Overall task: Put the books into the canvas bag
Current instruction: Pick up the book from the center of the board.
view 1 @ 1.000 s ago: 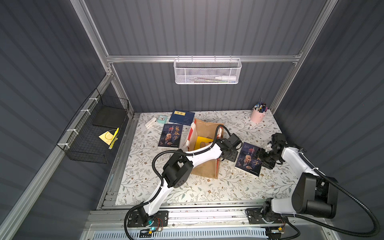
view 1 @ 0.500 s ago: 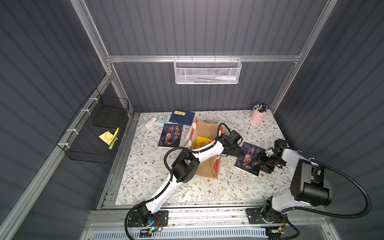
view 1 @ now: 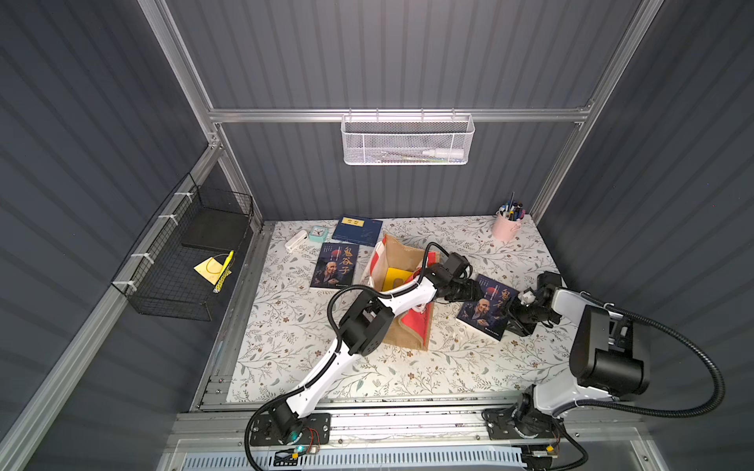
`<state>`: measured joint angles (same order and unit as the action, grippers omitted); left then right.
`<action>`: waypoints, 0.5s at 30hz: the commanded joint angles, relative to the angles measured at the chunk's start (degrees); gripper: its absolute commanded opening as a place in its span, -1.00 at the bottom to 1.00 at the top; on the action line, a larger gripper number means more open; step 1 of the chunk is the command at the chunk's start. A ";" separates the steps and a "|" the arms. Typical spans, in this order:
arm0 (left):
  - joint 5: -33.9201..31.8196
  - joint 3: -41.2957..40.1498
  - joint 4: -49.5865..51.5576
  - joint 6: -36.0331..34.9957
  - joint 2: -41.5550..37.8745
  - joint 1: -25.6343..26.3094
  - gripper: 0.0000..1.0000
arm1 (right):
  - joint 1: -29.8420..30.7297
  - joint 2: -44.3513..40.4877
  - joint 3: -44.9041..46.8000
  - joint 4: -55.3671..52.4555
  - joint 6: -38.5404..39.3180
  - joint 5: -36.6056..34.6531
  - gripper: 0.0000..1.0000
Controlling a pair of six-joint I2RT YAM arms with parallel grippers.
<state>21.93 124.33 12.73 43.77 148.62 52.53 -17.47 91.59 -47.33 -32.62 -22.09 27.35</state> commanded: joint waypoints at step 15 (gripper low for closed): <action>19.22 -11.20 -9.52 5.38 -10.36 1.33 0.01 | 2.43 -0.56 3.91 1.60 0.11 4.84 0.29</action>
<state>36.45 113.95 3.84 49.58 141.08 52.56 -16.58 90.54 -45.47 -30.26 -22.06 30.17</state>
